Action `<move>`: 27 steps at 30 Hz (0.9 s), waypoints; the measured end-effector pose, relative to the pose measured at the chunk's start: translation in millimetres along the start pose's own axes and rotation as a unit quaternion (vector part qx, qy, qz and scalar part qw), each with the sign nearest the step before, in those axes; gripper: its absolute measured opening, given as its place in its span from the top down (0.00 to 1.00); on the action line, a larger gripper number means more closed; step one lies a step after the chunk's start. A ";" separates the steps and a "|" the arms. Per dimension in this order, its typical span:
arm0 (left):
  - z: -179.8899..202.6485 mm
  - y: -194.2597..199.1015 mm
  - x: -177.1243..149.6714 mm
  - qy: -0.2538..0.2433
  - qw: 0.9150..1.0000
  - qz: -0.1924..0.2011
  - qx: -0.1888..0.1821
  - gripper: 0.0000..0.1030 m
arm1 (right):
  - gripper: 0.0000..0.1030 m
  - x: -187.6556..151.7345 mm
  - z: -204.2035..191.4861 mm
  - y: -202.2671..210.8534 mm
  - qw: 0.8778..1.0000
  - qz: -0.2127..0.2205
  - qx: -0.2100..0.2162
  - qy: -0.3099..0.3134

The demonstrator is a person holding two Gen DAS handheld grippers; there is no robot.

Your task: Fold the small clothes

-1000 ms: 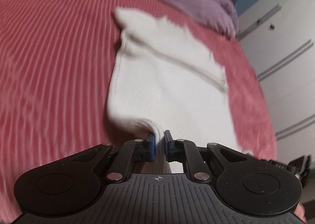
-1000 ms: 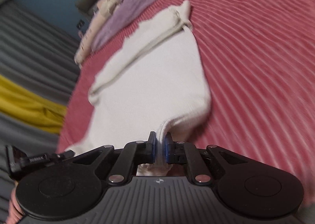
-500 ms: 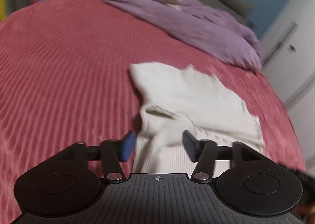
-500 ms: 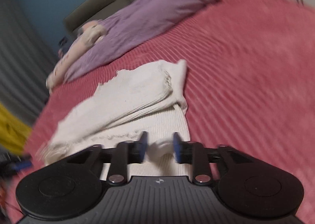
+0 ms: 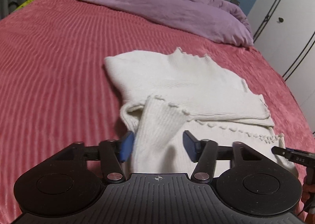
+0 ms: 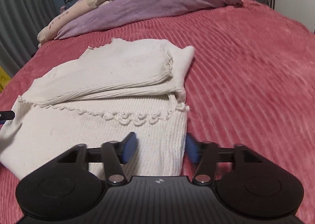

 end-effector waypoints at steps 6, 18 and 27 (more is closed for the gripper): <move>4.5 5.7 -2.4 -0.025 0.999 0.005 0.020 0.89 | 0.93 3.9 -2.1 16.4 0.999 0.040 -0.016 0.022; 13.0 -11.5 -6.5 -0.027 0.999 -0.031 -0.030 0.67 | 0.91 2.4 -3.6 3.3 1.000 0.022 0.004 0.011; 20.7 21.3 20.6 -0.036 0.998 0.023 -0.045 0.88 | 0.94 14.9 -17.6 27.6 0.994 0.073 -0.010 0.079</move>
Point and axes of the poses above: each gripper's, at about its wrist camera, not at the fingertips, and y roughly against the way its jaws point, z to its right, x to its top, the point moved 4 cm from there along -y, roughly the way its jaws point, and after that the axes turned 11 degrees about z, right-handed, at the moved point
